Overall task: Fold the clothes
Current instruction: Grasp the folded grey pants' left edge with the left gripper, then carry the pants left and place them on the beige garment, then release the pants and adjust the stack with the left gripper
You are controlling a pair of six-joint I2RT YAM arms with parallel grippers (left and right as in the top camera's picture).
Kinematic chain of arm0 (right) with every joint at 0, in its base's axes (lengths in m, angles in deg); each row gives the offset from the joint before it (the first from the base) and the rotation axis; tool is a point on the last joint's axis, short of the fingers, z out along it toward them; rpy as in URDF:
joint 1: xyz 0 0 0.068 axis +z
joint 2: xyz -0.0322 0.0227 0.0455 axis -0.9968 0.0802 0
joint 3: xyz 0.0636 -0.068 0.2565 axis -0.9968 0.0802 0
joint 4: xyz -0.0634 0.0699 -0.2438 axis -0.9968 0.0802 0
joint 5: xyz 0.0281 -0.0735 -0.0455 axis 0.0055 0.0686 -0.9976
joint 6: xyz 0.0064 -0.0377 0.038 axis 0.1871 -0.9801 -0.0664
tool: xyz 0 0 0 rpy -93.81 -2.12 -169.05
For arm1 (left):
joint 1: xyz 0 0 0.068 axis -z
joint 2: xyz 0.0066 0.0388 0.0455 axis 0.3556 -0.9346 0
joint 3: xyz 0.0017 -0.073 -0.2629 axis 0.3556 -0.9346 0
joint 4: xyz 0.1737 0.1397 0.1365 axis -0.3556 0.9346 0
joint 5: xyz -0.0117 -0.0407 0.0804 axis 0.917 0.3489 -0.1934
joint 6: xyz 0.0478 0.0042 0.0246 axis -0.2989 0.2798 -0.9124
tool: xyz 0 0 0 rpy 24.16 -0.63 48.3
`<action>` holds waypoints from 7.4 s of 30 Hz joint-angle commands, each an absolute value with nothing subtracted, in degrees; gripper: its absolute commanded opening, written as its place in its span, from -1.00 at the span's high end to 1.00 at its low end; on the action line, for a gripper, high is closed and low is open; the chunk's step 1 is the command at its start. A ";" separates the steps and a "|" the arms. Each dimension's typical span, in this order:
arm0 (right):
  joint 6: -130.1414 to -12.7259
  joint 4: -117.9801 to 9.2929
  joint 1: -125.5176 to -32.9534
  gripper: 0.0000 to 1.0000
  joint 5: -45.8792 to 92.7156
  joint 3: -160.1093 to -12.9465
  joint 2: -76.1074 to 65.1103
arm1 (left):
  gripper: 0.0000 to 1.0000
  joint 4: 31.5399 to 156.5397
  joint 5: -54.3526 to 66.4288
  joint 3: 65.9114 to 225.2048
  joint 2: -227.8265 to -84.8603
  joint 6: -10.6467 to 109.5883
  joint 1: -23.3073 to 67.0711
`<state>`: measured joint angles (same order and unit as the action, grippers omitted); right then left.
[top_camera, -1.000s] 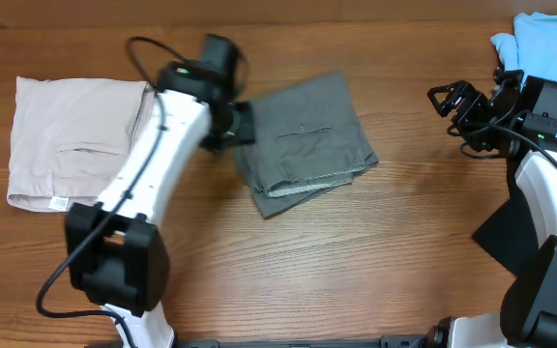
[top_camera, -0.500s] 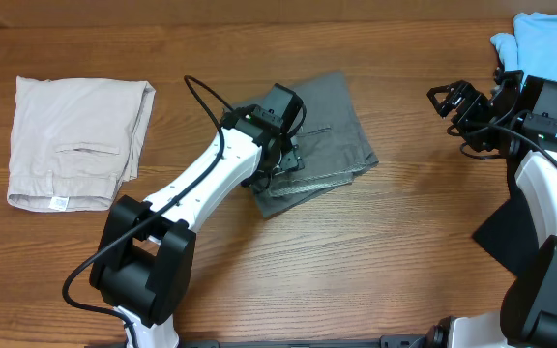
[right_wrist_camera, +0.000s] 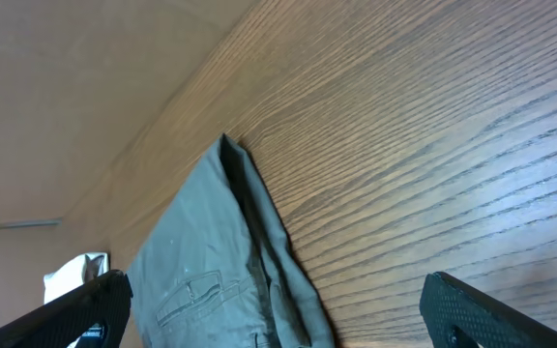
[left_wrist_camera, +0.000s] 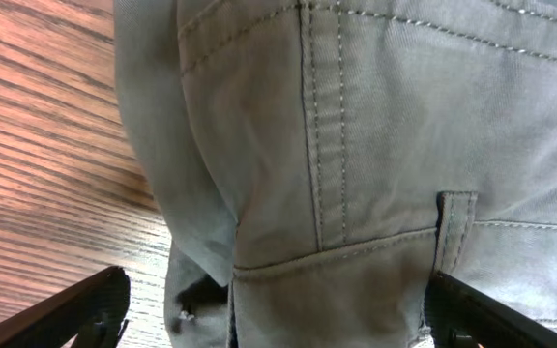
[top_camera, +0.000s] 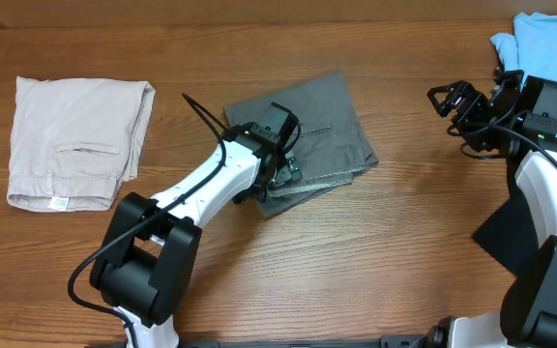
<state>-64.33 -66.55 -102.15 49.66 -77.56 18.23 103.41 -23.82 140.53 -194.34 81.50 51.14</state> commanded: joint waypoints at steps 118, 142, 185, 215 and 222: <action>-64.11 -66.86 -102.09 -1.00 49.99 -77.86 18.07 | 0.66 125.98 -23.43 173.32 -190.52 42.60 -4.77; -64.11 -66.86 -102.09 -1.00 49.99 -77.86 18.07 | 0.92 107.16 0.53 141.38 -191.59 40.48 -4.55; -64.11 -66.86 -102.09 -1.00 49.96 -77.86 18.07 | 0.74 92.96 -16.45 143.72 -194.32 51.41 -20.51; -64.11 -66.86 -102.09 -1.00 49.99 -77.86 18.07 | -1.00 115.49 -0.82 160.99 -178.89 52.02 -6.87; -64.11 -66.86 -102.09 -1.00 49.99 -77.86 18.07 | -1.00 115.47 -0.85 160.99 -180.31 52.04 -4.27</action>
